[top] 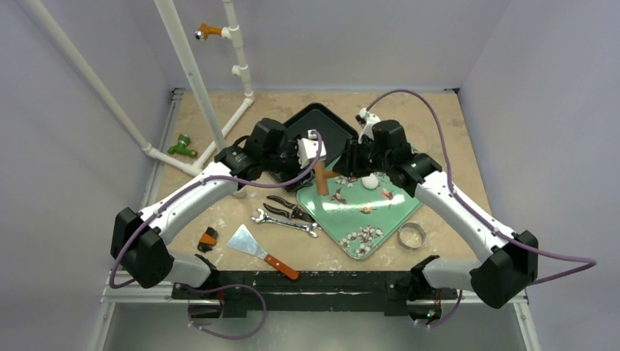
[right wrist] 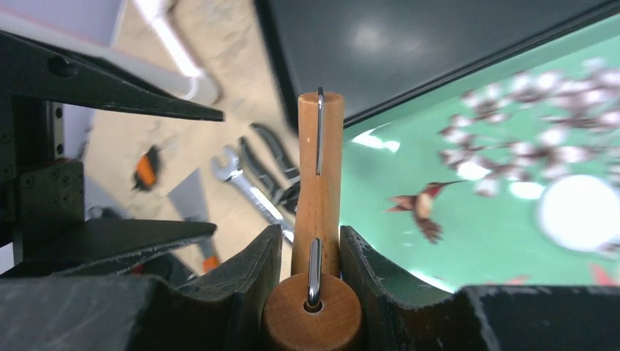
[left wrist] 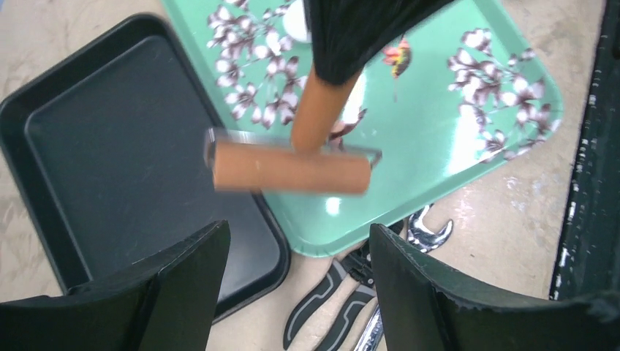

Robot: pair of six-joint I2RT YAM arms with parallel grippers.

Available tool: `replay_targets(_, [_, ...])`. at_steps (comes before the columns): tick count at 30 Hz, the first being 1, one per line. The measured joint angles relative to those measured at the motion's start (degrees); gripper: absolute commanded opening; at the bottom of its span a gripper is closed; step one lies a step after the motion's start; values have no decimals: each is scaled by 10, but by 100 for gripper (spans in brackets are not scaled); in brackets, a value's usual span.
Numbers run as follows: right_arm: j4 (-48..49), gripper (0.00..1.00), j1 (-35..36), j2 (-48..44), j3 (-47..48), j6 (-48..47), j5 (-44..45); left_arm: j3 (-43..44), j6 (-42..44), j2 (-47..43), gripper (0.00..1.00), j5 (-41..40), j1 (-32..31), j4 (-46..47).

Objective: Roll out the dumpling wrappers from the dough

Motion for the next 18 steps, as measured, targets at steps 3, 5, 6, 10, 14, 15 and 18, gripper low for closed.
replay_targets(3, [-72,0,0,1,69,-37,93,3,-14,6,67,-33,9,-1])
replay_targets(5, [-108,0,-1,1,107,-61,162,7,-20,26,62,-52,10,-8])
replay_targets(6, [-124,0,-2,1,122,-73,194,12,-23,42,60,-61,10,-14])
replay_targets(10, [-179,0,-3,12,156,-117,288,29,-23,122,51,-94,10,-29])
replay_targets(14, [-219,0,-3,31,159,-144,341,29,-5,177,49,-136,10,-43])
replay_targets(15, [-226,0,-3,35,159,-148,346,29,0,182,49,-144,10,-43])
replay_targets(18, [-237,0,-3,38,157,-159,363,29,16,190,49,-168,10,-42])
